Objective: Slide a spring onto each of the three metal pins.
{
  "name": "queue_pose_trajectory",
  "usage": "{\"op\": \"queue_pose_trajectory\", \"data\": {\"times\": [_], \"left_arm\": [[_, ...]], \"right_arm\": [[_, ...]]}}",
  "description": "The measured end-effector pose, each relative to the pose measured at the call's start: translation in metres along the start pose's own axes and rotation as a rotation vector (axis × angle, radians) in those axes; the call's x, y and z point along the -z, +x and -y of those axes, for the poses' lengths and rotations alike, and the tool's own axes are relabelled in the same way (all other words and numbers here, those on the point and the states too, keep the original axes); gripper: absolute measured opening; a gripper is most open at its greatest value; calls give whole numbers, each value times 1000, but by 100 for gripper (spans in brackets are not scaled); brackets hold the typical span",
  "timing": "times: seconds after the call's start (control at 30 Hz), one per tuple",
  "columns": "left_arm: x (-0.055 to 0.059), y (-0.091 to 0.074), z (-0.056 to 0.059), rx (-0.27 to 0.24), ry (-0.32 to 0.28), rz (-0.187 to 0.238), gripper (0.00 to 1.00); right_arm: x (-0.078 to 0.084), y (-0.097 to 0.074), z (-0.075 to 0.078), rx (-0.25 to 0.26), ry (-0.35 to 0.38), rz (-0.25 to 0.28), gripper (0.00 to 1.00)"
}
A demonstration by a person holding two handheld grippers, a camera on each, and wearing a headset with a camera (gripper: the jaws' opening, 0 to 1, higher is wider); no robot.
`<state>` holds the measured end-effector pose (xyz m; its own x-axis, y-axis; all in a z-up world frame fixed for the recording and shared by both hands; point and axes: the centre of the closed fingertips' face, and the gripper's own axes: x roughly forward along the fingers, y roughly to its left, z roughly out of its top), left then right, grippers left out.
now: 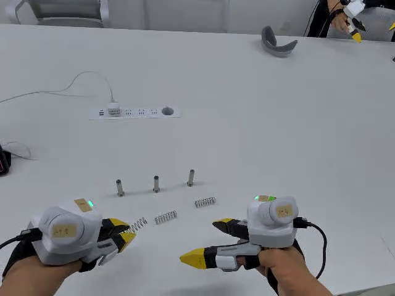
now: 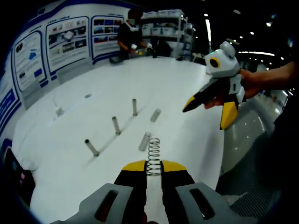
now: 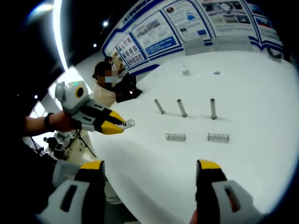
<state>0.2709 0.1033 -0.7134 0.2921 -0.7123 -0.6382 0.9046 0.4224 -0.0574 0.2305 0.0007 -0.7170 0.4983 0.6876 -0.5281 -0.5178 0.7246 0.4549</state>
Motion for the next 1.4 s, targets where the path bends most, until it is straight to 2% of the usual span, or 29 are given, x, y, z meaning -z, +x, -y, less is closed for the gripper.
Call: {"op": "queue_pose_trajectory", "data": {"times": [0.2,0.33,0.67,1.07,1.4], "left_arm": [[-7,3,13,26,17,8,10],[-12,4,23,41,32,15,10],[-21,8,39,72,72,23,10],[-36,7,56,98,123,44,10],[-45,6,64,119,156,64,10]], "right_arm": [[-9,2,-4,-23,14,29,75],[-18,4,-11,-57,28,59,70],[-33,7,-26,-134,58,111,51],[-37,11,-41,-212,115,130,33],[-39,9,-46,-254,179,153,25]]}}
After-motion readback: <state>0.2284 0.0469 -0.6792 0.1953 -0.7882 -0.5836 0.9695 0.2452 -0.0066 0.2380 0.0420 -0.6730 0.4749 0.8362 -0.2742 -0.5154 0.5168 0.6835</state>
